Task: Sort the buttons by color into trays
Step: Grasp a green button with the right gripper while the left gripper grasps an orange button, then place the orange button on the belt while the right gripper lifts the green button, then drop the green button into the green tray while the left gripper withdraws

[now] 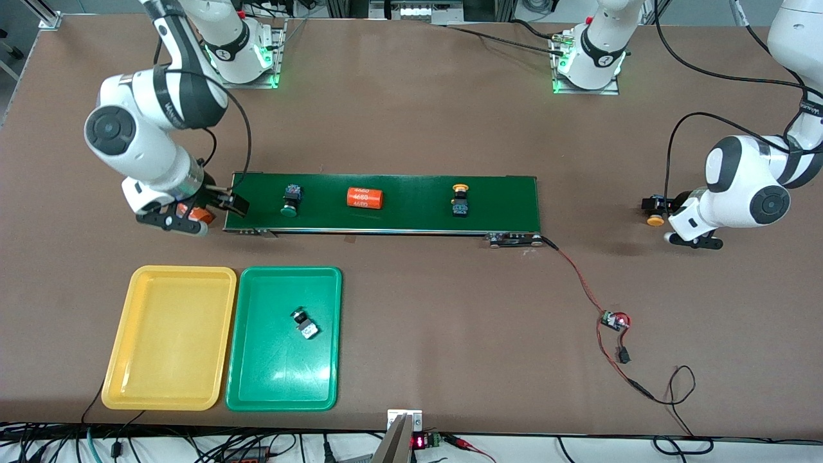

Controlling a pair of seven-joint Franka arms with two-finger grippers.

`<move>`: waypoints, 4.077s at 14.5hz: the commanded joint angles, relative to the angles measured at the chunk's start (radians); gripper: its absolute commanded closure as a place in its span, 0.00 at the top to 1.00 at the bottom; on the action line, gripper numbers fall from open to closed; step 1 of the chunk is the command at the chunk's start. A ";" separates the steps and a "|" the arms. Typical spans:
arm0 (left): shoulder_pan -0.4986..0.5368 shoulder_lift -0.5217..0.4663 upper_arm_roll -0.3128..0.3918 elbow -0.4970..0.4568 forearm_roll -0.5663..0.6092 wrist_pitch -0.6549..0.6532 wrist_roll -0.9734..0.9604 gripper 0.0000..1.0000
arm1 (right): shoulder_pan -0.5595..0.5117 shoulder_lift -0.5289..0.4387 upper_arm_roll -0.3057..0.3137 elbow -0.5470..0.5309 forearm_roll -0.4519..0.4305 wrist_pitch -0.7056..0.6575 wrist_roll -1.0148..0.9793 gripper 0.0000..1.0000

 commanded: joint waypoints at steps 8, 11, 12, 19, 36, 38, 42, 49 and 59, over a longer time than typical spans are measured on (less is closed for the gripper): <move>0.013 0.015 -0.012 -0.031 0.025 0.009 0.017 0.69 | -0.006 0.035 0.116 -0.117 0.006 0.137 0.048 1.00; 0.014 0.015 -0.012 -0.019 0.024 0.009 0.017 0.46 | -0.005 0.075 0.127 -0.117 0.004 0.176 0.034 1.00; 0.013 0.013 -0.012 -0.017 0.024 0.009 0.017 0.36 | -0.005 0.086 0.127 -0.117 0.004 0.186 0.034 1.00; 0.004 -0.050 -0.100 -0.005 0.022 -0.052 0.013 0.10 | -0.015 0.133 0.127 -0.117 0.003 0.189 -0.044 0.68; -0.331 -0.025 -0.309 0.217 -0.318 -0.213 -0.298 0.03 | -0.213 0.394 0.088 0.466 -0.025 0.156 -0.443 0.12; -0.358 0.007 -0.308 0.216 -0.328 -0.172 -0.403 0.03 | -0.210 0.475 0.088 0.547 -0.025 0.160 -0.446 0.13; -0.400 0.024 -0.306 0.208 -0.338 -0.169 -0.495 0.05 | -0.151 0.589 0.049 0.661 -0.028 0.172 -0.437 0.13; -0.440 0.071 -0.297 0.210 -0.329 -0.158 -0.540 0.13 | -0.077 0.708 0.036 0.739 -0.016 0.341 -0.420 0.14; -0.446 -0.045 -0.271 0.218 -0.334 -0.087 -0.526 1.00 | 0.009 0.747 -0.004 0.738 -0.017 0.369 -0.325 1.00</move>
